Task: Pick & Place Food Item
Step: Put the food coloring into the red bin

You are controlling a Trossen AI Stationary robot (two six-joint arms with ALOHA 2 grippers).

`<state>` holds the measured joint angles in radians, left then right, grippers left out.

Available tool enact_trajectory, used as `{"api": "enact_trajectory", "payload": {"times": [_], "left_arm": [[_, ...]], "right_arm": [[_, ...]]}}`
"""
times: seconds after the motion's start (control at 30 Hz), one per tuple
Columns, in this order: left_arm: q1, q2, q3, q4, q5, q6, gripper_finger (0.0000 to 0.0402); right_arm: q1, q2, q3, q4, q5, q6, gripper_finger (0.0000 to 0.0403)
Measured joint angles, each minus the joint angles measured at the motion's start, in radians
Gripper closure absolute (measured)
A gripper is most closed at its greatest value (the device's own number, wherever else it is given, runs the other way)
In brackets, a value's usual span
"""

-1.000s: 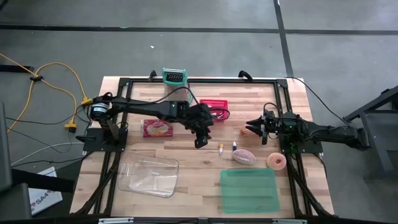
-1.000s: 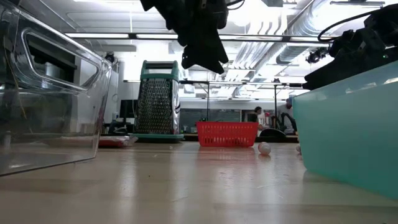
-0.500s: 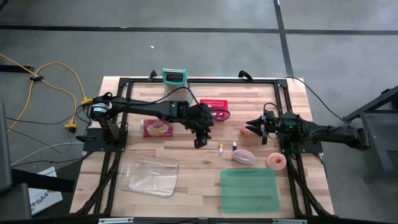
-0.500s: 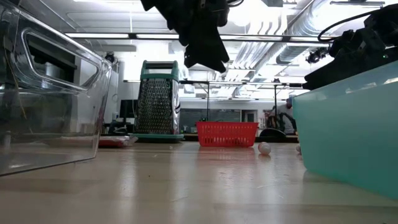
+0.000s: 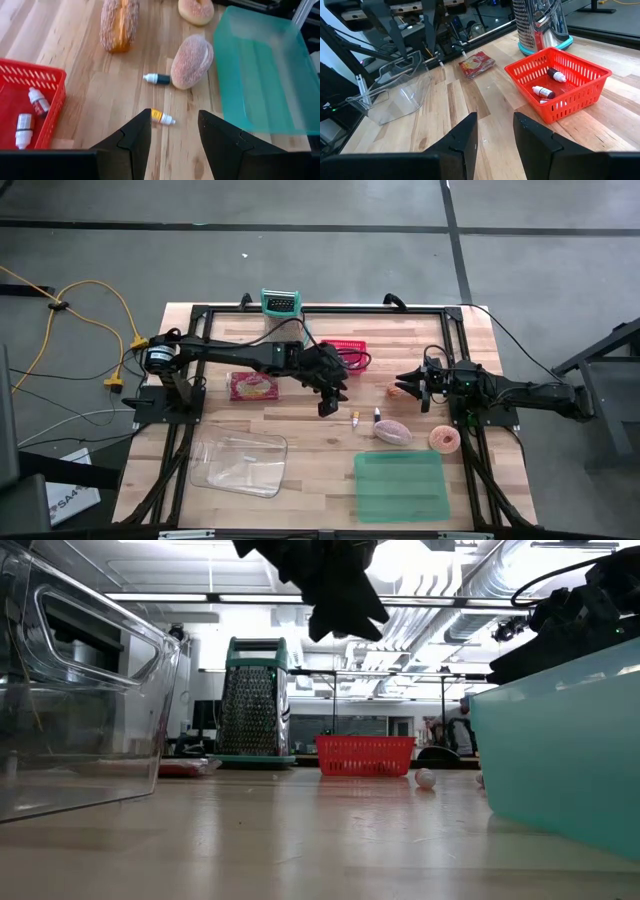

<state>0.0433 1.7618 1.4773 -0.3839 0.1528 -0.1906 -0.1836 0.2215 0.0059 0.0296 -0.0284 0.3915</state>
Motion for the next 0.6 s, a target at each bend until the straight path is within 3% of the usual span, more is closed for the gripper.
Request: {"api": "enact_trajectory", "payload": {"times": [0.6], "left_arm": [[0.000,0.000,0.000,0.173,0.000,0.000,0.0244]], "right_arm": [[0.000,0.000,0.000,0.020,0.019,-0.013,0.0289]]}}
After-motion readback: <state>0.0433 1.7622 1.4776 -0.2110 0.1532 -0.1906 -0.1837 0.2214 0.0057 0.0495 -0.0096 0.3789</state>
